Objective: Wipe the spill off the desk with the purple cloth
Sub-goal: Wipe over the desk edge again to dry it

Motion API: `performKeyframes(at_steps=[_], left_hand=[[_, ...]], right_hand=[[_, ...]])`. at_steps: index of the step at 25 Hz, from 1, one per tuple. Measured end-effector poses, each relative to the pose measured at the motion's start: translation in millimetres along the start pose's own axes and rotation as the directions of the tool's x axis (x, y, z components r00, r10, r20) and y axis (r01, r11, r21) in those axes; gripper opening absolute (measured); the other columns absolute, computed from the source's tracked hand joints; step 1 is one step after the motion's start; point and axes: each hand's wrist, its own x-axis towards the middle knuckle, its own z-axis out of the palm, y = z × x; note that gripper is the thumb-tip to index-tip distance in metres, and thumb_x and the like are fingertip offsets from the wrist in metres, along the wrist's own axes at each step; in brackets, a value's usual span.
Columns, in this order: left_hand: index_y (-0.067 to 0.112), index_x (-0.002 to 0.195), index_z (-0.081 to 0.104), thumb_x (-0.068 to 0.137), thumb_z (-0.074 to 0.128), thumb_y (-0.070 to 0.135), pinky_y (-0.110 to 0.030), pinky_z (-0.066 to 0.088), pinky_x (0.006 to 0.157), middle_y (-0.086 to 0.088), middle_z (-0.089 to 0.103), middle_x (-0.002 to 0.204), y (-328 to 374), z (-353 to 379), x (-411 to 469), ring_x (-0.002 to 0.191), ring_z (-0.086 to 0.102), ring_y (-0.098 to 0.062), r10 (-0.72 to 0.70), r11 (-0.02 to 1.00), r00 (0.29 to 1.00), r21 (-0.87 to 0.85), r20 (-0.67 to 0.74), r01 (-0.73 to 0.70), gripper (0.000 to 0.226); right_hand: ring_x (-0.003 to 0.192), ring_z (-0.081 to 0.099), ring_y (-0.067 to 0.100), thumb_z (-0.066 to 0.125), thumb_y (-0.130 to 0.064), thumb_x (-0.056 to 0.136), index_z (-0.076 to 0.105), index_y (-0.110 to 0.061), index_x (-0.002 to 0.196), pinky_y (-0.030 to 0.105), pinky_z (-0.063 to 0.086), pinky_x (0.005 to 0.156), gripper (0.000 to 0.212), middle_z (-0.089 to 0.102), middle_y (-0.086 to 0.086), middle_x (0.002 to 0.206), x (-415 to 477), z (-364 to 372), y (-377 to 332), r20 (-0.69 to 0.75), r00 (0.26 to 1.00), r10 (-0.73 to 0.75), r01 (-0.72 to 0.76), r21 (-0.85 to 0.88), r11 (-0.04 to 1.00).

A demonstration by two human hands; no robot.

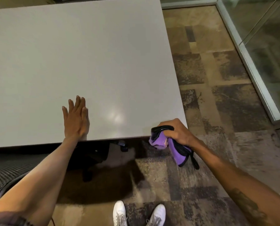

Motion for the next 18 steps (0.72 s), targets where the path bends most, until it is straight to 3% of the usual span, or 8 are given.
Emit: performKeyframes(at_steps=[3,6,8,10,11,14,16,18], left_hand=[[0.018,0.161,0.027,0.111,0.014,0.034,-0.05,0.0,0.128,0.0,0.02,0.17,0.8,-0.1,3.2,0.159,0.005,-0.029,-0.017,1.0,1.0,0.0,-0.013,0.017,0.054],[0.017,0.16,0.03,0.111,0.015,0.033,-0.051,0.002,0.128,0.0,0.022,0.17,0.7,2.3,5.1,0.159,0.007,-0.03,-0.023,1.0,1.0,0.01,-0.019,0.024,0.054],[0.017,0.16,0.031,0.111,0.015,0.033,-0.051,0.004,0.129,0.0,0.023,0.169,-1.1,1.1,6.1,0.159,0.007,-0.031,-0.021,1.0,0.999,-0.004,-0.024,0.021,0.054],[0.016,0.16,0.031,0.111,0.014,0.035,-0.05,0.004,0.129,-0.001,0.023,0.169,-0.4,1.0,6.0,0.159,0.007,-0.03,-0.018,1.0,0.999,-0.019,-0.027,0.018,0.055],[0.016,0.16,0.031,0.111,0.014,0.036,-0.049,0.003,0.129,0.0,0.023,0.169,1.0,2.3,4.7,0.159,0.007,-0.029,-0.016,1.0,0.999,-0.024,-0.028,0.016,0.055],[0.015,0.157,0.037,0.111,0.02,0.032,-0.042,0.003,0.129,-0.001,0.027,0.168,2.6,2.8,6.1,0.159,0.012,-0.026,-0.035,0.998,0.999,-0.061,-0.031,0.034,0.052],[0.011,0.146,0.053,0.109,0.027,0.026,-0.044,0.021,0.126,-0.005,0.045,0.159,0.8,0.6,14.3,0.151,0.034,-0.031,-0.033,0.997,0.997,-0.065,-0.067,0.028,0.048],[0.01,0.126,0.064,0.105,0.033,0.024,-0.047,0.042,0.105,-0.006,0.064,0.135,0.5,-0.5,24.1,0.126,0.055,-0.033,-0.025,1.0,0.992,0.008,-0.127,0.026,0.04]], right_hand=[[0.075,0.063,0.012,0.055,-0.021,0.069,0.078,-0.01,0.088,0.035,0.05,0.066,0.031,0.075,0.013,0.081,-2.5,-1.7,3.3,-0.389,0.888,0.245,-0.115,0.327,0.938],[0.07,0.065,-0.01,0.053,-0.012,0.076,0.076,-0.042,0.085,0.014,0.051,0.064,0.039,0.072,-0.024,0.075,2.7,19.2,-7.9,-0.737,0.534,0.414,-0.092,0.436,0.895],[0.08,0.064,-0.012,0.052,-0.013,0.079,0.076,-0.034,0.102,0.017,0.053,0.076,0.039,0.069,-0.029,0.084,13.8,41.8,-19.8,-0.856,0.262,0.446,-0.086,0.439,0.894],[0.094,0.066,0.003,0.051,-0.015,0.081,0.071,-0.024,0.119,0.02,0.05,0.086,0.043,0.072,-0.018,0.103,27.8,52.1,-28.5,-0.89,0.027,0.456,-0.079,0.452,0.888],[0.101,0.066,0.011,0.051,-0.015,0.083,0.069,-0.021,0.124,0.022,0.049,0.089,0.045,0.072,-0.009,0.111,33.9,52.9,-29.7,-0.893,-0.03,0.449,-0.096,0.449,0.888],[0.109,0.065,0.022,0.051,-0.013,0.084,0.066,-0.018,0.127,0.029,0.049,0.093,0.046,0.072,0.003,0.121,43.3,51.6,-29.4,-0.913,-0.056,0.403,-0.171,0.407,0.897],[0.109,0.065,0.022,0.051,-0.014,0.084,0.067,-0.019,0.127,0.025,0.045,0.091,0.046,0.072,0.003,0.121,43.5,50.5,-29.2,-0.916,-0.062,0.397,-0.193,0.401,0.895],[0.103,0.065,0.019,0.05,-0.015,0.084,0.067,-0.023,0.126,0.025,0.044,0.089,0.045,0.072,0.0,0.117,44.8,50.2,-28.4,-0.908,-0.066,0.413,-0.195,0.418,0.887]])
